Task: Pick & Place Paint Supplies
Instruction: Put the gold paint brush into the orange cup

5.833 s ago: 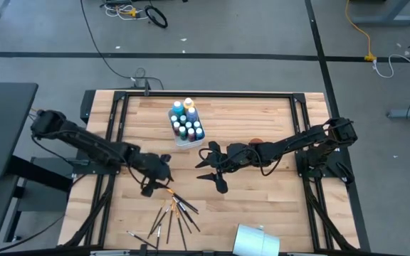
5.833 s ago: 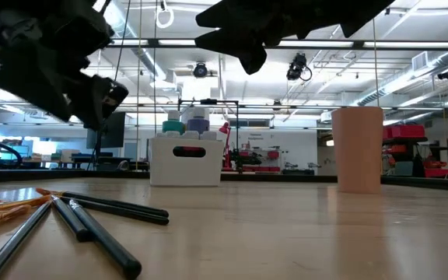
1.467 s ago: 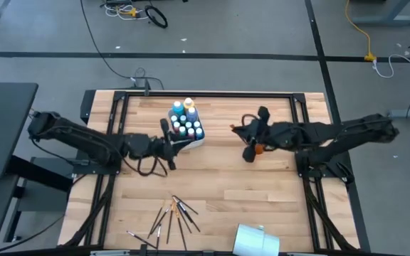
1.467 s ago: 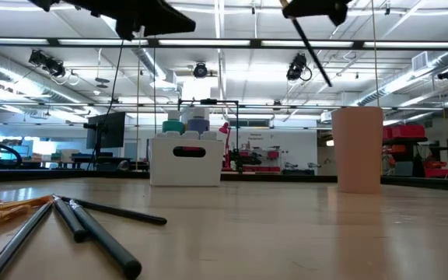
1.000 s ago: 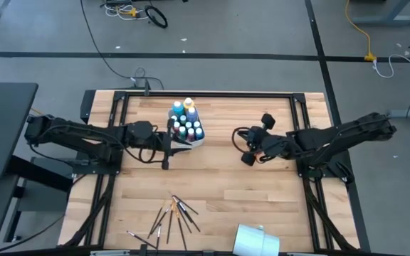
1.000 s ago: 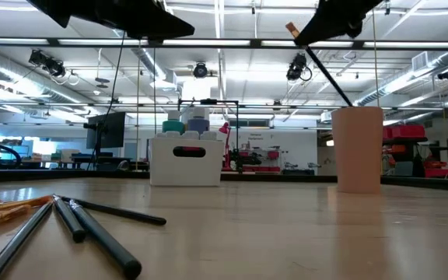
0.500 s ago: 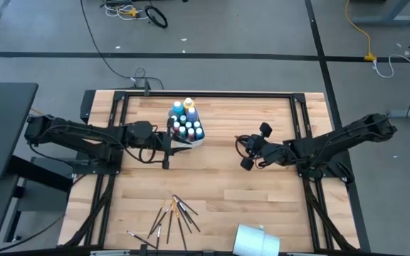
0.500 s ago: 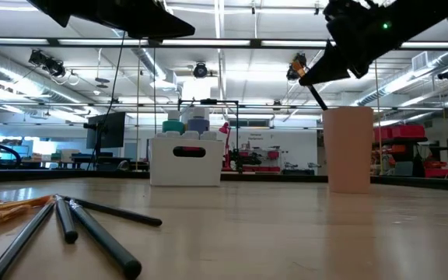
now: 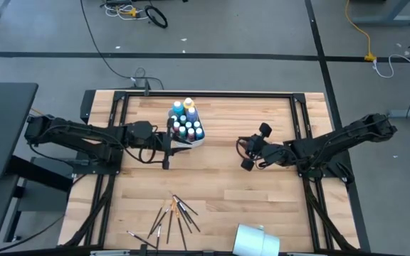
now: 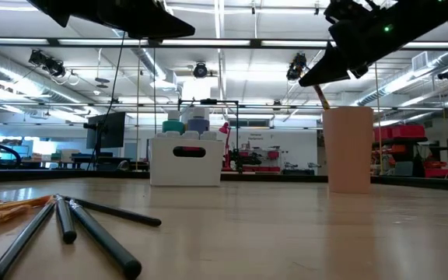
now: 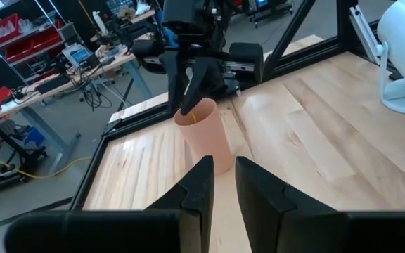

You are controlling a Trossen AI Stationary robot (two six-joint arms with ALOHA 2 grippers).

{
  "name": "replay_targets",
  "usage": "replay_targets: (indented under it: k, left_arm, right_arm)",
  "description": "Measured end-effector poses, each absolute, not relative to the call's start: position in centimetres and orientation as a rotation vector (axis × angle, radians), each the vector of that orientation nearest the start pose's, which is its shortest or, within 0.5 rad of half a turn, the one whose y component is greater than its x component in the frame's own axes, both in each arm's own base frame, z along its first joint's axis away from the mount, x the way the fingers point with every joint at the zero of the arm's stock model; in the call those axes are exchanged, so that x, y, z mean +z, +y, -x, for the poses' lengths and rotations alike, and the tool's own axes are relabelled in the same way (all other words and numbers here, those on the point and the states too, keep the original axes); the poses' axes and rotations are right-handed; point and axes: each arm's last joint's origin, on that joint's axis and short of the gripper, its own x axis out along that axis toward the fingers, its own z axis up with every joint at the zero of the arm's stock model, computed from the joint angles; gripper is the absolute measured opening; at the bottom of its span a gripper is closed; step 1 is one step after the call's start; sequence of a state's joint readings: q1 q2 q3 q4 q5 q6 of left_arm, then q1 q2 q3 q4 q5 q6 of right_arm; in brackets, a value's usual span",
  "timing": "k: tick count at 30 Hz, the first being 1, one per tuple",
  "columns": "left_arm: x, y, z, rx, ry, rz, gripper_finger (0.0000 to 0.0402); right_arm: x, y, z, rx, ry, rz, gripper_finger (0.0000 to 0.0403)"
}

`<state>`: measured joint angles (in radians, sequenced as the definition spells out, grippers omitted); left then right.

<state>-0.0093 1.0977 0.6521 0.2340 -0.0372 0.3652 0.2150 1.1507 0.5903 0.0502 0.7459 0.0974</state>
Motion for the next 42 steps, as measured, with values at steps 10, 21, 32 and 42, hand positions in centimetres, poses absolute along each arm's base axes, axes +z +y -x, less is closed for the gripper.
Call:
replay_targets:
  k: [10, 21, 32, 42]
  left_arm:
    - [26.3, -0.2, -24.0, -0.054, 0.246, -0.326, 0.0068]
    - [25.4, -1.5, -23.7, -0.270, 0.318, -0.190, 0.0077]
    - [21.5, -4.6, -22.8, -0.362, 0.520, -0.064, 0.0147]
    - [15.9, -7.2, -21.2, -0.361, 0.757, -0.053, 0.0143]
  right_arm:
    - [25.5, 3.2, -23.9, -0.520, 0.134, 0.182, 0.0128]
    - [26.9, 3.0, -24.5, -0.341, -0.022, 0.183, 0.0136]
    - [25.9, 2.7, -25.3, -0.324, 0.020, 0.185, 0.0164]
    - [26.1, 2.7, -25.3, -0.297, -0.007, 0.152, 0.0160]
